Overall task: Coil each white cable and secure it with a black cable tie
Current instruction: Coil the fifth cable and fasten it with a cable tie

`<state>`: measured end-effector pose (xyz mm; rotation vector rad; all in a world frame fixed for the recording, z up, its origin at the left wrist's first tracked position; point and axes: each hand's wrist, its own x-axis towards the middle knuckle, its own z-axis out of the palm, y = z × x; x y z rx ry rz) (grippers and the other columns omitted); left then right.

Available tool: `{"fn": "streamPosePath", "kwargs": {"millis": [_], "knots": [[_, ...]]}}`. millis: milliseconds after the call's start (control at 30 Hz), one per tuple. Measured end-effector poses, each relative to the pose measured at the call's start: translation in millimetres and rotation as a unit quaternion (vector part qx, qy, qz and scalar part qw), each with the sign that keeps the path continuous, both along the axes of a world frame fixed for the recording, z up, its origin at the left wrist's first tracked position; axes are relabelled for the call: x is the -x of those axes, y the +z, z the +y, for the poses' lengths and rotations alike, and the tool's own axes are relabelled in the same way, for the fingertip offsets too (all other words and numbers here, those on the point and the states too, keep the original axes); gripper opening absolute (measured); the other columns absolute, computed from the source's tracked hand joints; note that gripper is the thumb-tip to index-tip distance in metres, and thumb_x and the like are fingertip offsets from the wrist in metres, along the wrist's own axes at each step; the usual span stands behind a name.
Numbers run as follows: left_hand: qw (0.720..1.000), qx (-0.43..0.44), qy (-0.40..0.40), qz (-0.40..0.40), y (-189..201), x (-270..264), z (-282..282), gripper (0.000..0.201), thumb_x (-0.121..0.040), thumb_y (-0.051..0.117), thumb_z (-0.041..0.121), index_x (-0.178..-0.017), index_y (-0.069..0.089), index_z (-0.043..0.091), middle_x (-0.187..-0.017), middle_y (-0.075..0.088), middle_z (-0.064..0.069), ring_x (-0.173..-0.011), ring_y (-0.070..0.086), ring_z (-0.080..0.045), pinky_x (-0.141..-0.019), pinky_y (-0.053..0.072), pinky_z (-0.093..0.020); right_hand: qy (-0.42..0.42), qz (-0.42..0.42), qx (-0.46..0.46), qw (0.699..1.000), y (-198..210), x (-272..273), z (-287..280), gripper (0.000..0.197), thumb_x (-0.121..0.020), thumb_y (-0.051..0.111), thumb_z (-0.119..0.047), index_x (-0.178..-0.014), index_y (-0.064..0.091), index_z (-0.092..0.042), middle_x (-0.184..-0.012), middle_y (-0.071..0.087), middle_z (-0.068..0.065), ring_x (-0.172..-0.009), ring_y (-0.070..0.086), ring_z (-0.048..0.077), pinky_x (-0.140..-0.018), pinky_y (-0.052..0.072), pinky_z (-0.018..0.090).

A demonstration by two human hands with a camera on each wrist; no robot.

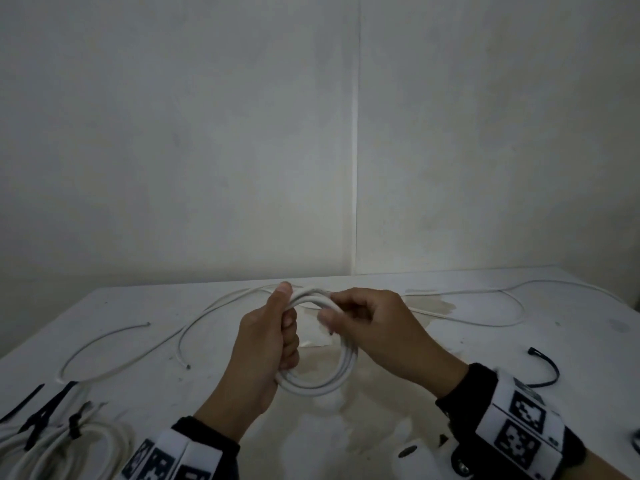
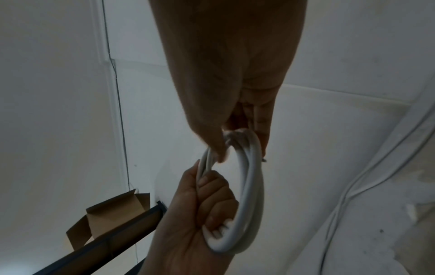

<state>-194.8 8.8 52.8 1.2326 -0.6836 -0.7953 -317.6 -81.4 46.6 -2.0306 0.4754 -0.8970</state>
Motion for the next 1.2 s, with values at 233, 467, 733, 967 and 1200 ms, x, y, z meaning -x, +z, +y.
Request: {"fn": "streamPosePath", "kwargs": {"millis": [233, 467, 733, 967, 1200], "knots": [[0.999, -0.003, 0.023, -0.029, -2, 1, -1, 0.048, -0.094, 0.044, 0.036, -0.05, 0.035, 0.015, -0.039, 0.024, 0.007, -0.035, 0.018, -0.008, -0.036, 0.02, -0.017, 0.027, -0.013, -0.111, 0.993, -1, -4, 5, 0.01, -0.086, 0.06, -0.004, -0.09, 0.062, -0.013, -0.069, 0.065, 0.004, -0.059, 0.064, 0.014, -0.064, 0.056, 0.026], [0.981, 0.021, 0.069, -0.18, -4, -3, -3, 0.035, -0.092, 0.043, 0.037, -0.068, 0.052, 0.015, -0.039, 0.034, 0.007, -0.035, 0.03, -0.005, -0.036, 0.031, -0.019, 0.083, 0.033, -0.147, 0.985, 12, 1, 4, 0.012, -0.092, 0.051, -0.012, -0.094, 0.061, -0.018, -0.064, 0.062, -0.007, -0.066, 0.061, 0.007, -0.07, 0.049, 0.019], [0.966, 0.038, 0.083, -0.242, -15, 3, -6, 0.035, -0.092, 0.037, 0.036, -0.066, 0.053, 0.017, -0.05, 0.035, -0.004, -0.041, 0.033, -0.011, -0.038, 0.034, -0.02, 0.125, 0.038, -0.228, 0.965, 14, 2, 8, 0.044, -0.079, 0.038, -0.048, -0.086, 0.056, -0.009, -0.053, 0.045, -0.003, -0.047, 0.05, 0.012, -0.076, 0.046, 0.038], [0.96, 0.022, 0.06, -0.272, -15, 2, -10, 0.036, -0.093, 0.035, 0.037, -0.068, 0.052, 0.017, -0.046, 0.039, 0.0, -0.035, 0.039, -0.008, -0.038, 0.037, -0.02, 0.04, 0.04, -0.141, 0.988, 10, -4, 5, 0.04, -0.075, 0.04, -0.058, -0.079, 0.059, -0.023, -0.043, 0.039, -0.008, -0.042, 0.047, 0.011, -0.062, 0.045, 0.032], [0.944, 0.01, 0.058, -0.325, -21, -4, -5, 0.04, -0.081, 0.03, 0.051, -0.068, 0.051, 0.02, -0.051, 0.043, 0.001, -0.04, 0.043, -0.006, -0.041, 0.039, -0.018, -0.003, 0.063, -0.085, 0.994, 2, -6, 3, 0.029, -0.094, 0.042, -0.037, -0.077, 0.056, -0.018, -0.053, 0.055, -0.01, -0.043, 0.048, -0.001, -0.051, 0.037, 0.012]]}}
